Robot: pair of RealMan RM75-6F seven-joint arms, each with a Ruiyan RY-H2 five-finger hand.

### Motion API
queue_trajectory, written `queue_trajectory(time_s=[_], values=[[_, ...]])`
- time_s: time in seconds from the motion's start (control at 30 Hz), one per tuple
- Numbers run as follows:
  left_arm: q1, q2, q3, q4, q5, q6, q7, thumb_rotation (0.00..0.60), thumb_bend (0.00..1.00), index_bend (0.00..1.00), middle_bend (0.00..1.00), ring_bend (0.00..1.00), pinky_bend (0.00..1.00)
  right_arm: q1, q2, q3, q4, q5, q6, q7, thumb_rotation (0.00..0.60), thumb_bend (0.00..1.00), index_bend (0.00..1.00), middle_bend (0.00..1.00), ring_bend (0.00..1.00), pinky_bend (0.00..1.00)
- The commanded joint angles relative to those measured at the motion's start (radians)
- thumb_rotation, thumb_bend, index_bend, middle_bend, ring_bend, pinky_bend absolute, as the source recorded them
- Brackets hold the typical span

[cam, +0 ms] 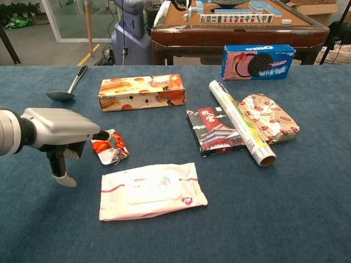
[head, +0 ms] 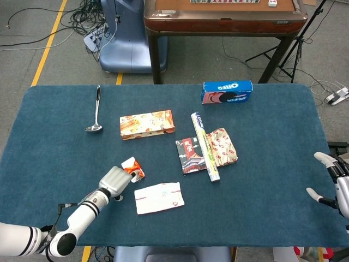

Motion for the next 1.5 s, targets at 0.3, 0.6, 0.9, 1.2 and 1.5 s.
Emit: queue_trajectory(time_s=[0.3, 0.6, 0.9, 1.2, 1.5], values=[[-0.052, -0.016, -0.002, -0.014, -0.051, 0.014, 0.048, 0.600, 0.20, 0.16, 1.00, 0.95, 1.00, -0.002, 0.001, -0.005, 0.000, -0.011, 0.006, 0.000, 0.600, 0.06, 0.20, 0.23, 0.16, 0.27], [-0.087, -0.028, -0.016, -0.019, -0.096, 0.017, 0.047, 0.600, 0.20, 0.16, 1.00, 0.95, 1.00, -0.005, 0.003, -0.004, -0.001, -0.008, 0.011, 0.006, 0.600, 0.06, 0.20, 0.23, 0.16, 0.27], [-0.135, -0.047, -0.026, -0.001, -0.145, 0.010, 0.066, 0.600, 0.20, 0.16, 1.00, 0.95, 1.00, -0.009, 0.008, -0.003, 0.003, -0.007, 0.017, 0.024, 0.600, 0.06, 0.20, 0.23, 0.16, 0.27], [-0.183, -0.045, -0.033, 0.013, -0.210, 0.014, 0.086, 0.600, 0.20, 0.15, 1.00, 0.95, 1.00, -0.010, 0.012, 0.001, 0.007, 0.001, 0.016, 0.043, 0.600, 0.06, 0.20, 0.23, 0.16, 0.27], [-0.200, -0.059, -0.034, 0.045, -0.233, 0.018, 0.074, 0.600, 0.20, 0.13, 1.00, 0.95, 1.00, -0.012, 0.014, 0.003, 0.008, 0.003, 0.020, 0.049, 0.600, 0.06, 0.20, 0.23, 0.16, 0.27]])
